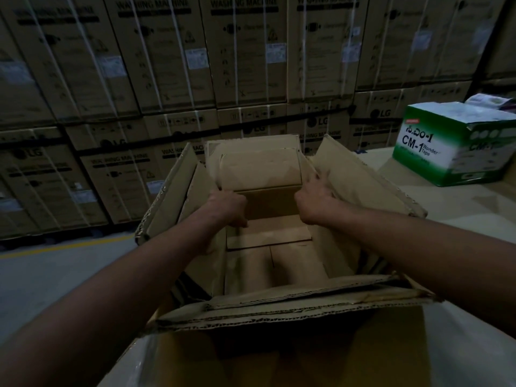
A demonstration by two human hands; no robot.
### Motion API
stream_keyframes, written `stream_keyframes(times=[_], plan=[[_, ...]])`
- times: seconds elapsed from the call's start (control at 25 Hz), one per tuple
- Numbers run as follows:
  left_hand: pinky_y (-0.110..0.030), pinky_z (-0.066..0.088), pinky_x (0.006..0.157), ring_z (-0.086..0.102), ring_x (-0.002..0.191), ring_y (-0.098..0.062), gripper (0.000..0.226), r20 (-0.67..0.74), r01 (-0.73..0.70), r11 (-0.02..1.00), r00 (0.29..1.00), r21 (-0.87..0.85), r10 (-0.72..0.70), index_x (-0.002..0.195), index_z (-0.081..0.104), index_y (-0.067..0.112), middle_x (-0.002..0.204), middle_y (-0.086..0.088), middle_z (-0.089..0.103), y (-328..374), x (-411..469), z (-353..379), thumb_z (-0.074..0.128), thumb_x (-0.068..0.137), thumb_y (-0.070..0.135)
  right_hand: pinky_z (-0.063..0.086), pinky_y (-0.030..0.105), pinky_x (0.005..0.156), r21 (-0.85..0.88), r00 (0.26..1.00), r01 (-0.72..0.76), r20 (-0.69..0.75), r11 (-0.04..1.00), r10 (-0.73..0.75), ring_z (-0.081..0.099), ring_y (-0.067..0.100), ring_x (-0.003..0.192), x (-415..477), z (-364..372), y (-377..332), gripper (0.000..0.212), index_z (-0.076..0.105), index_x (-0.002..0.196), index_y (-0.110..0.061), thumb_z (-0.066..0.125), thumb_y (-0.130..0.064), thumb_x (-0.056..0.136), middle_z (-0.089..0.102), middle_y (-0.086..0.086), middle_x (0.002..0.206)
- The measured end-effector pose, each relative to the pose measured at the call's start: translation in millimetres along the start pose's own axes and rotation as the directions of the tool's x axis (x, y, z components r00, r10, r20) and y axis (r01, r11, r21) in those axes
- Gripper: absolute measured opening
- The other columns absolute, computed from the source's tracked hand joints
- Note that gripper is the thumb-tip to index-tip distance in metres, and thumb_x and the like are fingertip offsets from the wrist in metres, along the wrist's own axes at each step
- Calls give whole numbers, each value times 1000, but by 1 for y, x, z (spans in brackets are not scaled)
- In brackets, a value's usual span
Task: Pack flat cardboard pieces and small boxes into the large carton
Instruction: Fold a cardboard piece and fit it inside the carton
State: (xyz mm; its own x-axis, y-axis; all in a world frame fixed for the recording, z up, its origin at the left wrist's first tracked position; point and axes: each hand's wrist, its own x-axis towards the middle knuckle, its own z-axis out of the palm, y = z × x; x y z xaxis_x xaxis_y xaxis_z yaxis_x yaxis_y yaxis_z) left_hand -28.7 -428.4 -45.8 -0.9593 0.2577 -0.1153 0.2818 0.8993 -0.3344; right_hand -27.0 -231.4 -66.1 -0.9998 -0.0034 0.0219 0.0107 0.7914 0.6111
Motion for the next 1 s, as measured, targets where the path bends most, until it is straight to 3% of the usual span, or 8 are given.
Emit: stream_keyframes(times=[0.08,0.24,0.36,0.48,0.6,0.76,0.88,1.0], plan=[[-49,40,101,56,124,-26,51,55,37,999,998,6,-37,129,58,21,133,-3,60,-4,-2,0,63,92,55,25,71,112,-19,991,-113,73,993,114,27,50,144,0,13,11,53,51,144,-14,54,-39,97,36,23,156],[-52,40,105,55,128,-27,55,134,91,995,986,31,-94,135,57,20,140,-4,58,-18,-9,4,64,92,53,18,64,120,34,982,-158,107,987,154,12,54,149,2,42,30,50,53,144,-17,54,-37,99,18,22,165],[-48,40,107,53,130,-27,59,150,113,993,982,33,-116,143,51,20,142,-5,56,-24,-13,8,63,94,50,22,56,120,122,986,-163,37,979,160,22,46,148,3,49,35,52,53,142,-18,60,-38,94,21,21,163],[-55,34,114,51,133,-28,55,147,121,992,981,33,-125,142,52,19,142,-6,56,-25,-9,12,63,95,46,49,42,94,377,951,-202,-146,904,274,51,31,118,3,45,41,62,44,142,-11,70,-26,88,45,17,139],[-72,19,114,28,147,-40,47,51,201,967,976,153,-211,143,49,21,157,-15,35,-27,-8,12,55,99,36,52,38,68,531,920,-219,-168,818,355,61,30,99,5,43,44,61,41,140,-6,70,-18,88,51,16,127],[-51,43,104,34,141,-44,36,-90,342,939,937,47,-337,135,55,17,166,-20,5,-39,-11,11,54,100,23,46,38,59,619,917,-245,-103,747,386,62,30,92,11,43,44,44,46,131,-12,68,-15,92,55,15,120],[-40,51,84,54,111,-30,28,-135,353,917,915,-186,-380,127,57,10,136,-18,45,-45,-10,10,51,100,14,47,36,58,711,889,-291,-45,640,455,62,27,91,15,42,49,32,55,125,-14,66,-12,95,60,13,112],[-35,49,68,54,86,-23,17,-152,307,882,913,-358,-380,114,59,6,87,-7,50,-53,-7,4,52,98,6,51,33,60,784,879,-292,-7,548,477,66,26,96,18,40,56,33,61,127,-16,66,-10,94,67,11,110]])
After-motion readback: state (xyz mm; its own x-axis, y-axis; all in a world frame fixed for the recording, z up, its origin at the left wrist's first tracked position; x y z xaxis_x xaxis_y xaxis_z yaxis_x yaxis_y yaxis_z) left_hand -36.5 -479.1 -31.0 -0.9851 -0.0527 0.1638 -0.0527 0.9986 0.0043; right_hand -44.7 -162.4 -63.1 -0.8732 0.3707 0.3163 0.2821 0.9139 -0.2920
